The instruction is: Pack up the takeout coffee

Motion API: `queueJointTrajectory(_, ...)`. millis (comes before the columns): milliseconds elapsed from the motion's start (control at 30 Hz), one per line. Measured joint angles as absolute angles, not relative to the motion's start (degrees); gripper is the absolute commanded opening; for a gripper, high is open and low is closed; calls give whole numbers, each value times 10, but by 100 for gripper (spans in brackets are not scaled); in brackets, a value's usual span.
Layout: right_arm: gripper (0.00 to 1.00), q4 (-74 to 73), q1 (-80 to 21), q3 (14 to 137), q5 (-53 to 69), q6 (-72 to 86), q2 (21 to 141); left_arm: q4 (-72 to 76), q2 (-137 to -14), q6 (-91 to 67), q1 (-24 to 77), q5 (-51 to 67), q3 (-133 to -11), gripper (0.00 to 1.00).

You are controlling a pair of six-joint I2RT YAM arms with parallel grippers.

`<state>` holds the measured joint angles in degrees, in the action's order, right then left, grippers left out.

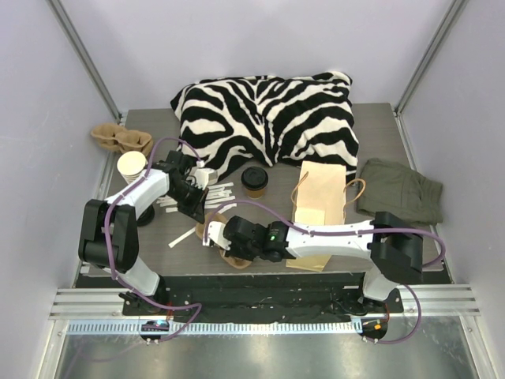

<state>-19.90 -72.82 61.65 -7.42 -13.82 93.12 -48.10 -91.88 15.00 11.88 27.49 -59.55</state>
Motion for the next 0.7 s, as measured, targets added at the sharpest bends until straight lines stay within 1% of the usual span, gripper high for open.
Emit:
queueJointTrajectory(233, 1, -117, -719, 573, -48, -94, 957, -481, -919, 151, 119, 280, -595, 0)
queueJointTrajectory(433, 1, -108, -718, 567, -16, -87, 983, -480, -919, 150, 119, 284, -595, 0)
queueJointTrajectory(700, 1, -116, -705, 588, 11, -88, 1020, -478, -920, 150, 115, 288, -595, 0)
